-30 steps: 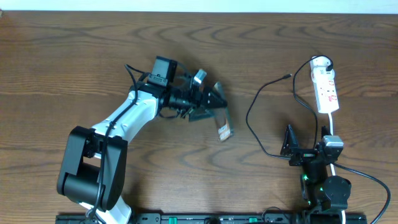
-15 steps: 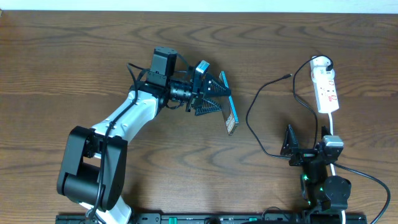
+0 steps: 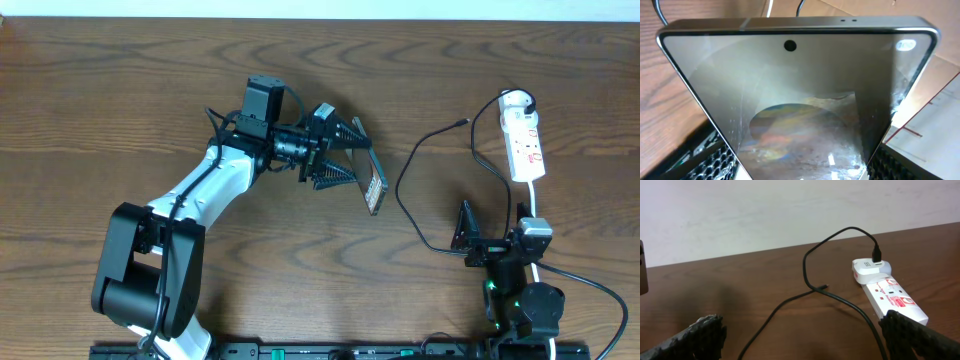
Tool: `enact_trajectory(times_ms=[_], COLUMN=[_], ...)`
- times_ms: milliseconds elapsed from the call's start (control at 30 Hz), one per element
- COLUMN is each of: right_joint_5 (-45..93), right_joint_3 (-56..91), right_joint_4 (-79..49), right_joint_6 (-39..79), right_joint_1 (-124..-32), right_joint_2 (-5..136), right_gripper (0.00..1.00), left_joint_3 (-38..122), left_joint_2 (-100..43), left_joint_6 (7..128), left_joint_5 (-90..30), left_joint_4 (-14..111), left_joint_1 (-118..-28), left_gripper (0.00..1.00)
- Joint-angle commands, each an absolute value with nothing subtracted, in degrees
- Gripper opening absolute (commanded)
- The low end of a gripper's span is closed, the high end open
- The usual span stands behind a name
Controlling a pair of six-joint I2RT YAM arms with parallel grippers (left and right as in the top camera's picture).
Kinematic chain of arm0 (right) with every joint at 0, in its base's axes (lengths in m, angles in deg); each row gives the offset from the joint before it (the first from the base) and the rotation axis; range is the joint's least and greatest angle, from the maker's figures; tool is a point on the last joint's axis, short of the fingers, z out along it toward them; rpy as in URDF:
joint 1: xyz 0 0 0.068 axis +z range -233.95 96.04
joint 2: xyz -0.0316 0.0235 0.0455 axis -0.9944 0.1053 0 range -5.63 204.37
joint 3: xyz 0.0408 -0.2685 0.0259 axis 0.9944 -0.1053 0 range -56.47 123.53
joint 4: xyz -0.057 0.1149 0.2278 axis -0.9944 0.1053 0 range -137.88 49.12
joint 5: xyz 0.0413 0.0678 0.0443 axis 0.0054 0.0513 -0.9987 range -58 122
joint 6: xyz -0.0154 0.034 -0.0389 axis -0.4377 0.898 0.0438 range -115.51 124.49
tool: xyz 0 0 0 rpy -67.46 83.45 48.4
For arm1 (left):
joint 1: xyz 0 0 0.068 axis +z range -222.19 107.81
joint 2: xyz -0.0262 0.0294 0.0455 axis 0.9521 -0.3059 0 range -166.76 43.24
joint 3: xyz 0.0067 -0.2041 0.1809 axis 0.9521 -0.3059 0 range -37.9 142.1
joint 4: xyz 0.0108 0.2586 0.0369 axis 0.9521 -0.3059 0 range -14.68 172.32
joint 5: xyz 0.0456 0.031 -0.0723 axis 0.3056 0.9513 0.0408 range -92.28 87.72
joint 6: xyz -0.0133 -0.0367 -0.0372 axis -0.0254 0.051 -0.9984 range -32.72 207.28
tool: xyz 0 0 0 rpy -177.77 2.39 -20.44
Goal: Plug charger to phone and switch on socket
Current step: 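Lift the phone with the left gripper and tilt it upright, then hold the phone raised in the left gripper toward center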
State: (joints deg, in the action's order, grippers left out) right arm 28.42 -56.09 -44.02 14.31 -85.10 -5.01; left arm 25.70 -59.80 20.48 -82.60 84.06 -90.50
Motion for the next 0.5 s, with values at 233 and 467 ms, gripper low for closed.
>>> enact_trajectory(times_ms=[233,467], right_joint_5=[28.9,28.9], right_joint_3=[-56.2,-56.2], right_joint_4=[-43.8,-43.8], right_joint_6=[13.6,13.7], right_joint_1=[-85.0,-85.0], right_joint_2=[-5.3,-5.3], right_gripper=[0.99,0.99], left_joint_3=[26.2,26.2], left_joint_2=[-57.7,-57.7], left_joint_6=[13.2,12.1], left_joint_5=[-85.4,-85.7], left_joint_4=[84.6,84.6], left_joint_1=[-90.1,-90.1], left_gripper=[0.66,0.66])
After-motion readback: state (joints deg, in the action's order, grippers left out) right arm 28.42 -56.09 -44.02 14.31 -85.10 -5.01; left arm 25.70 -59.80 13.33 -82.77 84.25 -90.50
